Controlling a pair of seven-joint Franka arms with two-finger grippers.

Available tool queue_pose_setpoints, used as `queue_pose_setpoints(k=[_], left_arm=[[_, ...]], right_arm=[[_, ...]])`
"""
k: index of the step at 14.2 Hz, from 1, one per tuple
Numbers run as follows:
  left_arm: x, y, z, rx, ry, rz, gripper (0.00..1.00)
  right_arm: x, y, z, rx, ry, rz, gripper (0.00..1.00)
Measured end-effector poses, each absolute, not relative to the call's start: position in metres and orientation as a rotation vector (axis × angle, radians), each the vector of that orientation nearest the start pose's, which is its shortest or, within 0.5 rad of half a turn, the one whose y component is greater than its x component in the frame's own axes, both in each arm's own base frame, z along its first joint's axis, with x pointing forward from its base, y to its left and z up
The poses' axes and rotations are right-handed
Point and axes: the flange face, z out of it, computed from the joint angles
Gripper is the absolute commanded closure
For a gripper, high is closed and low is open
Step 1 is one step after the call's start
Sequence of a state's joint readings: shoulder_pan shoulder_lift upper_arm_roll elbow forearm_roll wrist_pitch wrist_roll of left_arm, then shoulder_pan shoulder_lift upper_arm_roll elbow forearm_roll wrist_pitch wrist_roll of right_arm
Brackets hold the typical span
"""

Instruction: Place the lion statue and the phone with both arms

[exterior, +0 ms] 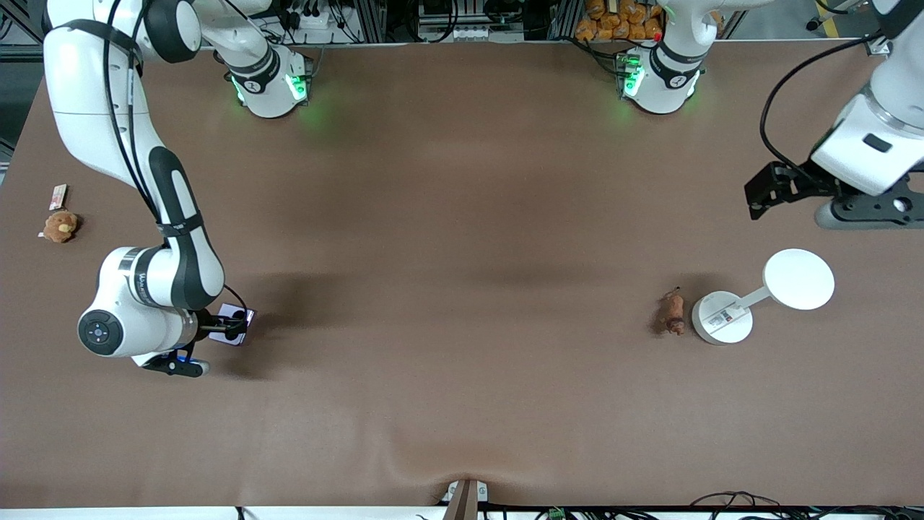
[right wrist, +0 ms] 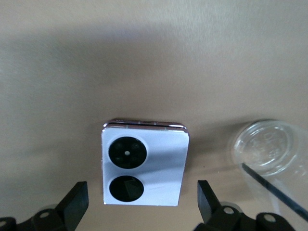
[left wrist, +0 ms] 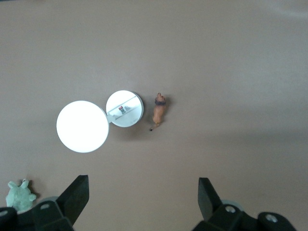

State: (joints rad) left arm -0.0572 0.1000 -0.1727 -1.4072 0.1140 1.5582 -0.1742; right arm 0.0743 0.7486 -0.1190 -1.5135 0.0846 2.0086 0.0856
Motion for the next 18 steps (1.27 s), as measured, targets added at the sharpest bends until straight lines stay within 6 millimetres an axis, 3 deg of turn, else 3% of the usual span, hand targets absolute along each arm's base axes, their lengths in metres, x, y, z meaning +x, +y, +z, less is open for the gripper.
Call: queue_pose_setpoints(k=[3, 6, 8, 11, 18], left_arm=[[0.561, -0.101, 0.641, -3.08, 0.029, -0.07, 0.0], [0.547, -0.079, 0.64, -3.079, -0.025, -0.045, 0.0], [0.539, -0.076, 0.642, -3.077, -0.032, -0.034, 0.0], [0.536, -0.072, 0.645, -3.077, -0.042, -0.038, 0.0], [0.529, -0.057, 0.643, -3.073, -0.082, -0.01, 0.0]], right_arm=[[0.687, -0.017, 0.238, -3.127, 0.195, 0.331, 0.0], [0.687, -0.022, 0.302, -3.12, 0.094, 0.265, 0.0], [0.682, -0.024, 0.349, -3.114, 0.062, 0.222, 0.0], [0.669, -0.023, 0.412, -3.104, -0.009, 0.164, 0.0], [0.626, -0.038, 0.522, -3.087, -0.142, 0.028, 0.0]])
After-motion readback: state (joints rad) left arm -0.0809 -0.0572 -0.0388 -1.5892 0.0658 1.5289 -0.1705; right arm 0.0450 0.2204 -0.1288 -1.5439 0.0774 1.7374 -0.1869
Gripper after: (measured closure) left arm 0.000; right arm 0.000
